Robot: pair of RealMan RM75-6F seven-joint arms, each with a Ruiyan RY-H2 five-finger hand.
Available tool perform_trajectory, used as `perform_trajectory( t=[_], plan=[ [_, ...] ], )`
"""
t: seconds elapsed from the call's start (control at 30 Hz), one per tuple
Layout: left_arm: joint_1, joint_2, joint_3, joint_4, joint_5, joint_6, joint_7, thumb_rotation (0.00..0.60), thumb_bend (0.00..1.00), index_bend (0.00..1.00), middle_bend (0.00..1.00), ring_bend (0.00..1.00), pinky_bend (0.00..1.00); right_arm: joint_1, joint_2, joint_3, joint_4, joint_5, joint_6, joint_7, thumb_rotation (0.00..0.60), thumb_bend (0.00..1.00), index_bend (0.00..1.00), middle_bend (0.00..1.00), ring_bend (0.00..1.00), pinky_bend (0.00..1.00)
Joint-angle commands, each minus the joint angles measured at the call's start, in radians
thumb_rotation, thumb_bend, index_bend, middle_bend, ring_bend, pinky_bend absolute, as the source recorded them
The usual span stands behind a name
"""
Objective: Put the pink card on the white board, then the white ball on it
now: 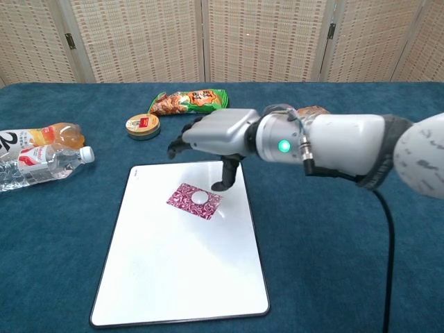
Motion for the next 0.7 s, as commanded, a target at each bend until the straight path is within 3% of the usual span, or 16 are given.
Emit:
perform_trajectory(
  t=[0.03, 0.23, 0.43, 0.7],
  plan=[
    [-0.006, -0.002, -0.003, 0.002, 0.002, -0.004, -0.002, 0.6, 0.36, 0.19, 0.17, 0.18, 0.0, -0.094, 0.12, -0.041, -0.123, 0.005, 0.132, -0.038, 0.6, 0.33, 0.15, 0.15, 0.03, 0.0],
    [-0.023, -0.011, -0.013, 0.006, 0.009, -0.012, -0.004, 0.6, 0.36, 0.19, 0.17, 0.18, 0.0, -0.267, 0.285, -0.109, -0.288, 0.013, 0.361, -0.078, 0.6, 0.33, 0.14, 0.13, 0.05, 0.0],
    [-0.047, -0.017, -0.026, -0.009, 0.018, -0.023, 0.015, 0.6, 0.36, 0.19, 0.17, 0.18, 0.0, -0.47, 0.45, -0.202, -0.43, -0.073, 0.596, -0.01, 0.6, 0.33, 0.04, 0.07, 0.03, 0.0],
    [-0.066, -0.024, -0.03, -0.028, 0.021, -0.035, 0.045, 0.6, 0.36, 0.19, 0.17, 0.18, 0.0, -0.723, 0.528, -0.301, -0.391, -0.241, 0.879, 0.161, 0.6, 0.33, 0.02, 0.04, 0.0, 0.0]
  ],
)
